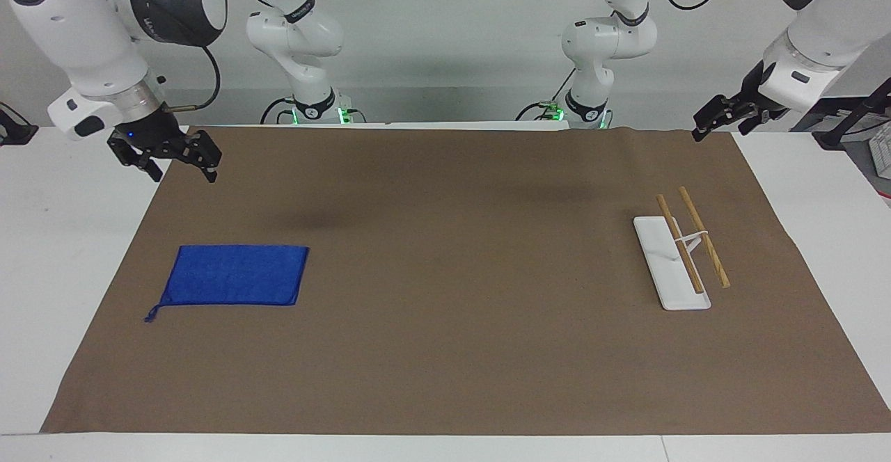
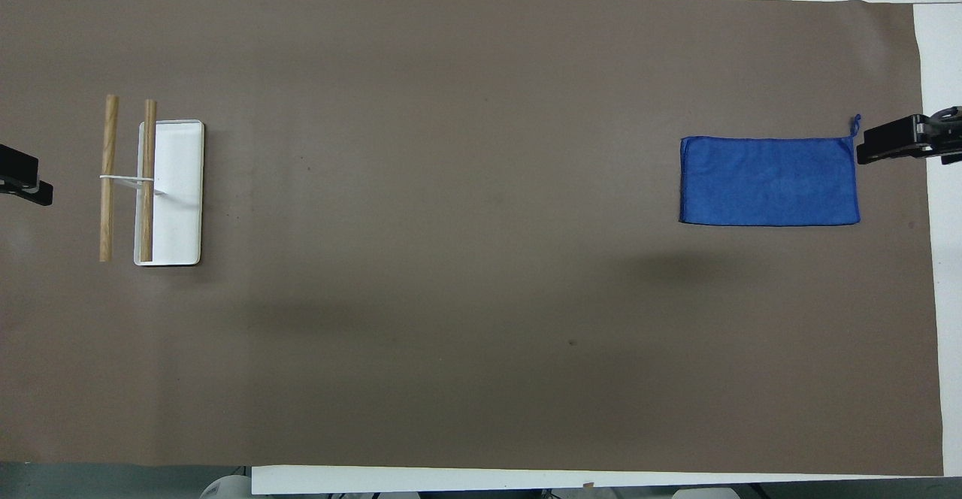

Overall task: Right arm passes towel to left arm to hang
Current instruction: 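Move the right gripper down onto the blue towel's edge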

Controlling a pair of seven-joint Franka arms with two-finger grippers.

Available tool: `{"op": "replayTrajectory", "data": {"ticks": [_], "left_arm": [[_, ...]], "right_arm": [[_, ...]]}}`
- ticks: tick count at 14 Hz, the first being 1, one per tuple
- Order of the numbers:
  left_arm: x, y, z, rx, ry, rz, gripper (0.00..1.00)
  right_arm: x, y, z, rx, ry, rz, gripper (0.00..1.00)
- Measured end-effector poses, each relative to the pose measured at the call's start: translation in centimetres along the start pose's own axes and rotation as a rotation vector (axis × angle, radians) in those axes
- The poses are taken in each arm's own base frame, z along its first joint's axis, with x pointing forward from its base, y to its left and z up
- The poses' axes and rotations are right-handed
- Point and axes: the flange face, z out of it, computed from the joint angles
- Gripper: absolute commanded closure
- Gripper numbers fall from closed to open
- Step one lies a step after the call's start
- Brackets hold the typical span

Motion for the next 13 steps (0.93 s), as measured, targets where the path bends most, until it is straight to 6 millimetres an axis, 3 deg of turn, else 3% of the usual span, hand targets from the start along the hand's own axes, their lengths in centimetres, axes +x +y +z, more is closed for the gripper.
{"op": "replayTrajectory", "data": {"ticks": [10,12,13], "left_arm": [[0.0,0.0,0.0,0.0,0.0,0.0,0.0],[0.0,0.0,0.0,0.0,0.0,0.0,0.0],[0.0,0.0,0.0,0.0,0.0,0.0,0.0]], "right_arm": [[-0.1,-0.2,0.3,0.001,-0.013,-0.003,0.0],[0.4,-0.1,2.5,0.0,0.006,-0.011,0.0],[0.8,0.3,5.0,-0.003,0.031,-0.032,0.0]]}}
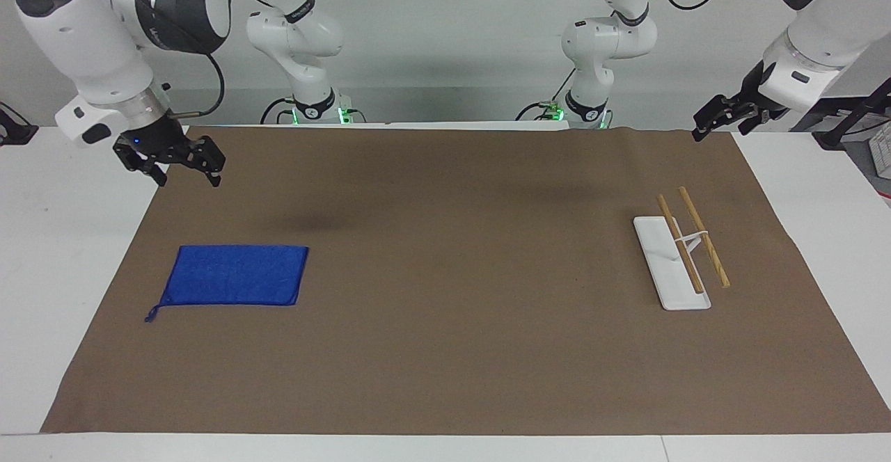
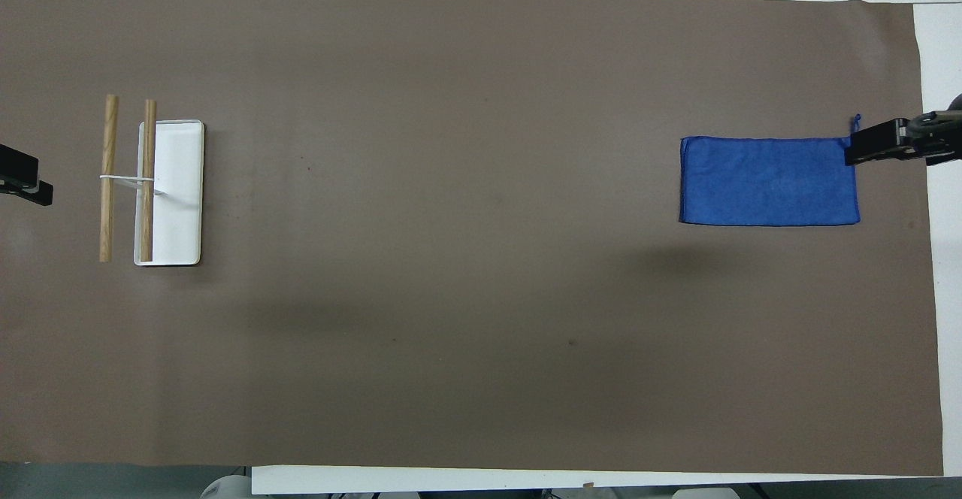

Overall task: Right arm passes towel to left arm to hang
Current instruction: 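Move the right gripper down onto the blue towel's edge, then close the right gripper on the blue towel's edge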

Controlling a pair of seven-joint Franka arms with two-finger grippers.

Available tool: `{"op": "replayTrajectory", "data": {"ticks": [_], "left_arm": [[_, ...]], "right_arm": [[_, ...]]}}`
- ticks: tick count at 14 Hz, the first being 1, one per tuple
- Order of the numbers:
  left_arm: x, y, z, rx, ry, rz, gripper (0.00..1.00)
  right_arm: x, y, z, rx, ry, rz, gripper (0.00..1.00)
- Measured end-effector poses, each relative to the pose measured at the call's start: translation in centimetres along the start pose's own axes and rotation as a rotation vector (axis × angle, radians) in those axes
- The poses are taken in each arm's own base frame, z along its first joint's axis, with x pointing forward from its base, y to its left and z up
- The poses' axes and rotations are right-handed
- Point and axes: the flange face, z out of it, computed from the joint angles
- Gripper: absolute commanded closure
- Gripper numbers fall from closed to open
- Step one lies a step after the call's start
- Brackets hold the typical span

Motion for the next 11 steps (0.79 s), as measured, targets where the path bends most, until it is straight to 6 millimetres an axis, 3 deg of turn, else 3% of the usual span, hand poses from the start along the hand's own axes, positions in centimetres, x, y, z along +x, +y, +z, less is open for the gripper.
{"op": "replayTrajectory", "data": {"ticks": [3,5,11], "left_arm": [[0.0,0.0,0.0,0.0,0.0,0.0,0.0],[0.0,0.0,0.0,0.0,0.0,0.0,0.0],[0.0,0.0,0.0,0.0,0.0,0.0,0.0]], "right_arm": [[0.3,0.8,9.2,-0.012,0.082,-0.05,0.0],[-0.2,0.8,14.2,-0.012,0.088,-0.068,0.0],[-0.5,2.9,20.8,-0.011,0.071,-0.128,0.0]]}}
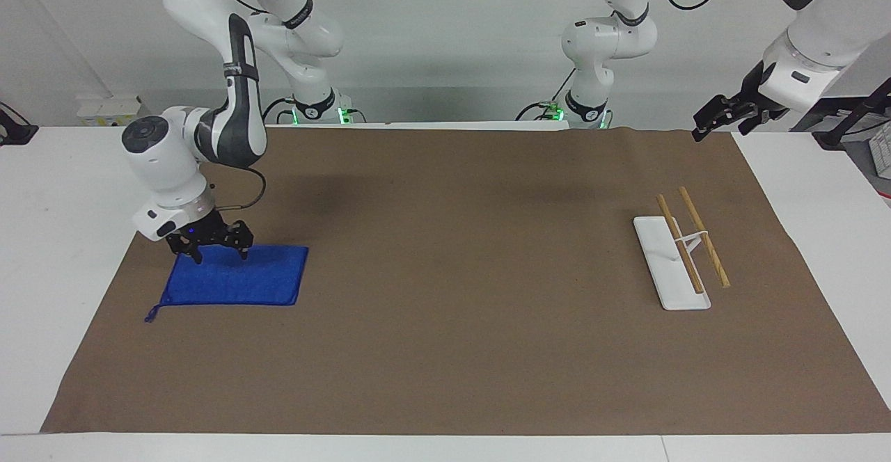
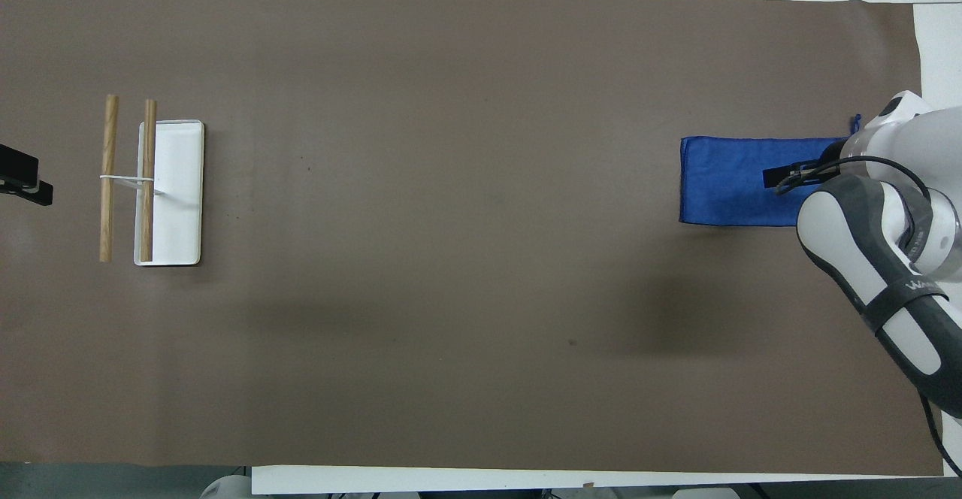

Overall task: Right arm passes towel to left arm to hang
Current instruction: 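Close the right gripper on the blue towel's edge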

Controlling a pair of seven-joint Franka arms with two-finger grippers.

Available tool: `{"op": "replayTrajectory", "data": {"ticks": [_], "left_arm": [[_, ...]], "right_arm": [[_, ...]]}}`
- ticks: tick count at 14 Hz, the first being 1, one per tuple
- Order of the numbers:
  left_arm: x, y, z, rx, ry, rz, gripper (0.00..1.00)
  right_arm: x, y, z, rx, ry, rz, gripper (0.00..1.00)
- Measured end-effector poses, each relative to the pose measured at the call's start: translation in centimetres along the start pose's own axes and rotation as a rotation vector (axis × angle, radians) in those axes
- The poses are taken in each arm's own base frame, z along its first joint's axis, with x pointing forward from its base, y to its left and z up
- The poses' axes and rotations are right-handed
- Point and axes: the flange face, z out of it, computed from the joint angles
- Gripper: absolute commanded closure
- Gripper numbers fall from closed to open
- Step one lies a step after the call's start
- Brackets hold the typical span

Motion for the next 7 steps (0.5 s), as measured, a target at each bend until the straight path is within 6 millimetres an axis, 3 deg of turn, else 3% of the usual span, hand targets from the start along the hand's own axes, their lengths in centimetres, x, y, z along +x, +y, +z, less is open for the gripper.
{"op": "replayTrajectory", "data": {"ticks": [4,5,6,7], "left_arm": [[0.0,0.0,0.0,0.0,0.0,0.0,0.0],[0.0,0.0,0.0,0.0,0.0,0.0,0.0],[0.0,0.0,0.0,0.0,0.0,0.0,0.0],[0.0,0.0,0.0,0.0,0.0,0.0,0.0]], "right_arm": [[-0.9,1.9,3.5,0.01,-0.032,-0.021,0.01],[-0.9,1.9,3.8,0.007,-0.024,-0.022,0.06],[-0.9,1.8,4.1,0.004,-0.012,-0.023,0.23],[-0.9,1.7,4.5,0.001,-0.004,-0.025,0.52]]}}
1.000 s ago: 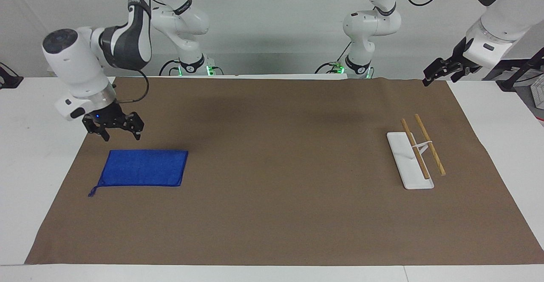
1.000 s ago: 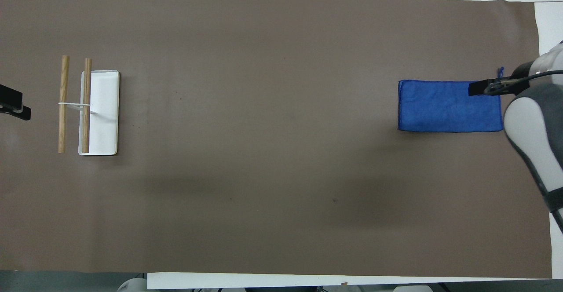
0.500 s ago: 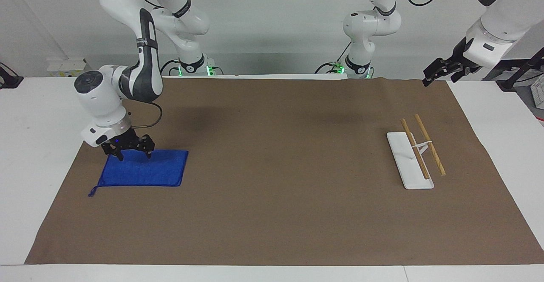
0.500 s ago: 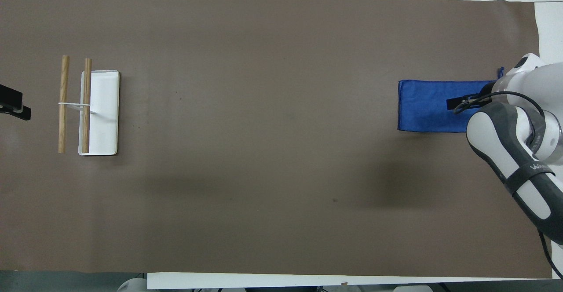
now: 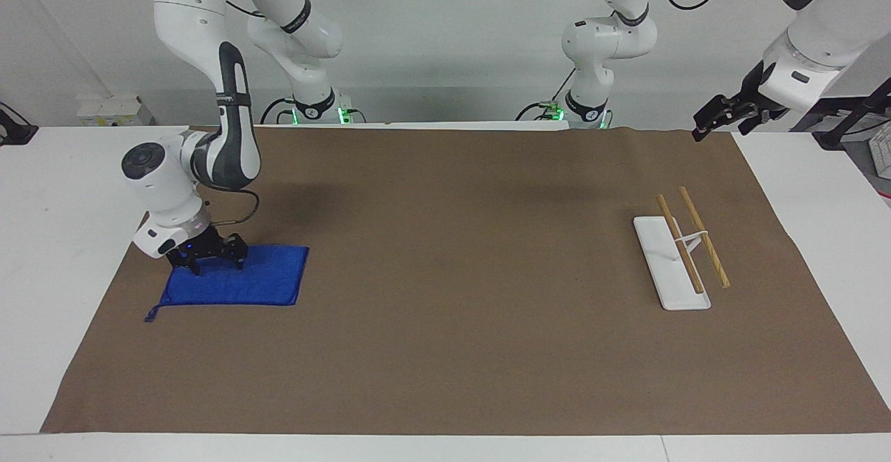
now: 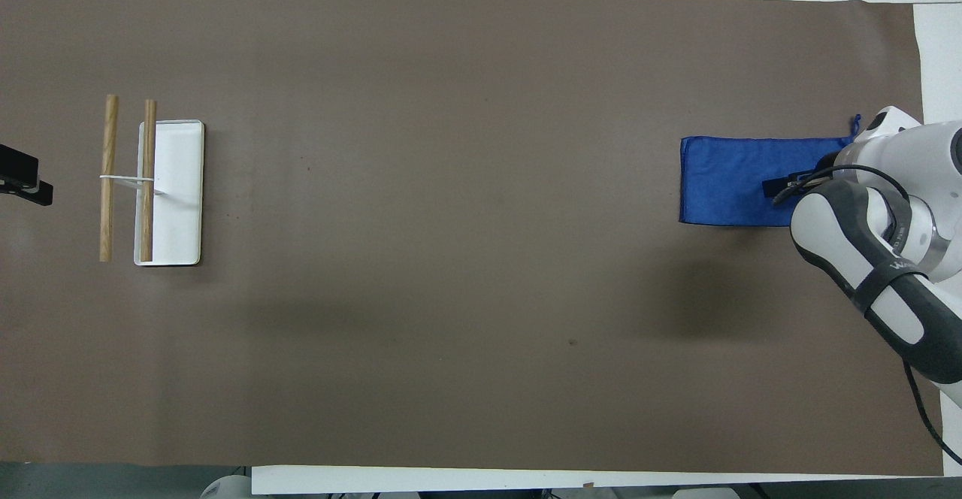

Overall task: Right arm passes towel to left arm to hang
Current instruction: 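Close the right gripper on the blue towel's edge, then lift the towel with the right gripper while the left gripper approaches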

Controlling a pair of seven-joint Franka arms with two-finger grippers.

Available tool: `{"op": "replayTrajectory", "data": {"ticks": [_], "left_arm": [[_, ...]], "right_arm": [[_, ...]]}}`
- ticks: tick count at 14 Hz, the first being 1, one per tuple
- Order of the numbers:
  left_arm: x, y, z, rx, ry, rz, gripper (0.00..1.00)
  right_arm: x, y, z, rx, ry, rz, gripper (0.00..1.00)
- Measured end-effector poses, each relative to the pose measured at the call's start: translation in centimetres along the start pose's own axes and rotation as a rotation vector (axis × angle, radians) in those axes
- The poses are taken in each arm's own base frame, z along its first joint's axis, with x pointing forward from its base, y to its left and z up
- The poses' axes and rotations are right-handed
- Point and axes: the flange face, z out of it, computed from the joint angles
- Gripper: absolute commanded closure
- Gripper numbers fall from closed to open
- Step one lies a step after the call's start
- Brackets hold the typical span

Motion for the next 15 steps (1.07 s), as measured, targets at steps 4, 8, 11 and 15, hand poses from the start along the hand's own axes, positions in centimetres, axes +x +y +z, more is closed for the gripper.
{"op": "replayTrajectory", "data": {"ticks": [4,8,11,15], "left_arm": [[0.0,0.0,0.0,0.0,0.0,0.0,0.0],[0.0,0.0,0.0,0.0,0.0,0.0,0.0],[0.0,0.0,0.0,0.0,0.0,0.0,0.0],[0.0,0.0,0.0,0.0,0.0,0.0,0.0]], "right_arm": [[0.1,-0.2,-0.3,-0.002,0.008,-0.011,1.0],[0.4,-0.8,-0.7,0.006,-0.001,-0.013,1.0],[1.7,-2.6,-3.0,0.037,-0.063,0.046,1.0],[3.6,-7.7,-8.9,0.06,-0.156,0.175,1.0]]}}
